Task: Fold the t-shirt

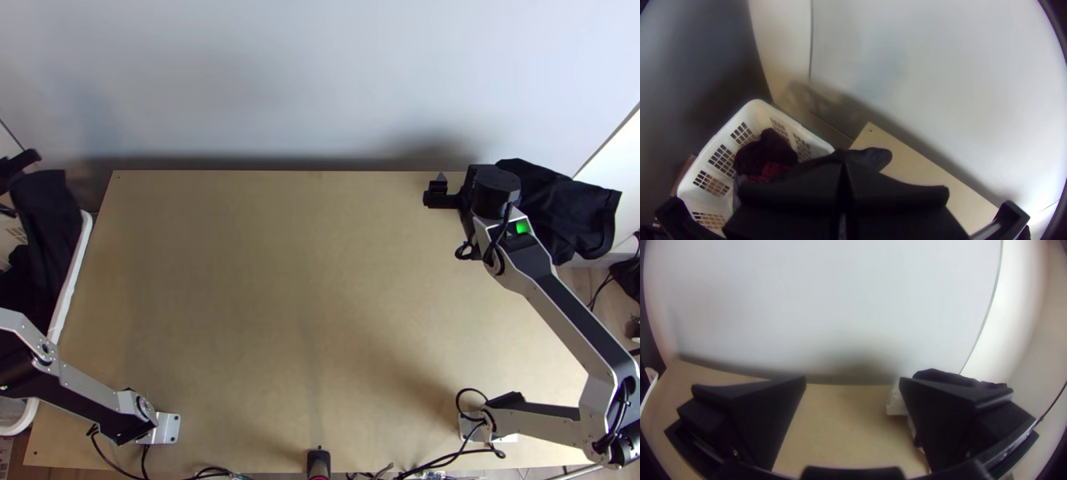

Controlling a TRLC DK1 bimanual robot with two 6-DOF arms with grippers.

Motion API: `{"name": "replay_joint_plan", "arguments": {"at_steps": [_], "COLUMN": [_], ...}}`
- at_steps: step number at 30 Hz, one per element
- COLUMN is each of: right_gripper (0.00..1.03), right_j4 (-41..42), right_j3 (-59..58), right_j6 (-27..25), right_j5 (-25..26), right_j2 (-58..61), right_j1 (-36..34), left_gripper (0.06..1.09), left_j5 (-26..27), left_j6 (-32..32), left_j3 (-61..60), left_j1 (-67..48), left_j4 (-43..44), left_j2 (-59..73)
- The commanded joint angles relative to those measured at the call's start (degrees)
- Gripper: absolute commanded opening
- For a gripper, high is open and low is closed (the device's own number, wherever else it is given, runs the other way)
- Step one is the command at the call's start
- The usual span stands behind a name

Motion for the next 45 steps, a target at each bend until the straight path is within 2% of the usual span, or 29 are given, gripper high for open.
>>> {"name": "replay_joint_plan", "arguments": {"at_steps": [1, 12, 19, 35, 45], "right_gripper": [0.98, 0.98, 0.98, 0.98, 0.98], "right_j4": [0.46, 1.69, 2.74, 3.71, 3.62], "right_j3": [-2.62, -8.42, -12.64, -22.93, -24.77], "right_j6": [0.18, 0.54, 0.89, 2.47, 1.94], "right_j5": [-0.07, -0.07, -0.07, -0.07, -0.07], "right_j2": [-2.61, -7.79, -11.22, -18.69, -23.96], "right_j1": [-1.12, -3.85, -4.90, -6.39, -9.38], "left_gripper": [0.09, 0.09, 0.09, 0.09, 0.09], "left_j5": [-0.07, -0.34, -0.60, -7.81, -10.97], "left_j6": [-3.02, -7.94, -8.82, -15.15, -18.31], "left_j3": [1.71, 1.53, 1.09, 0.22, -7.17], "left_j1": [-7.97, -22.92, -30.83, -52.97, -66.16], "left_j4": [-1.03, -3.75, -4.45, -4.10, -0.32], "left_j2": [-2.15, -2.94, -2.94, 0.22, 2.51]}}
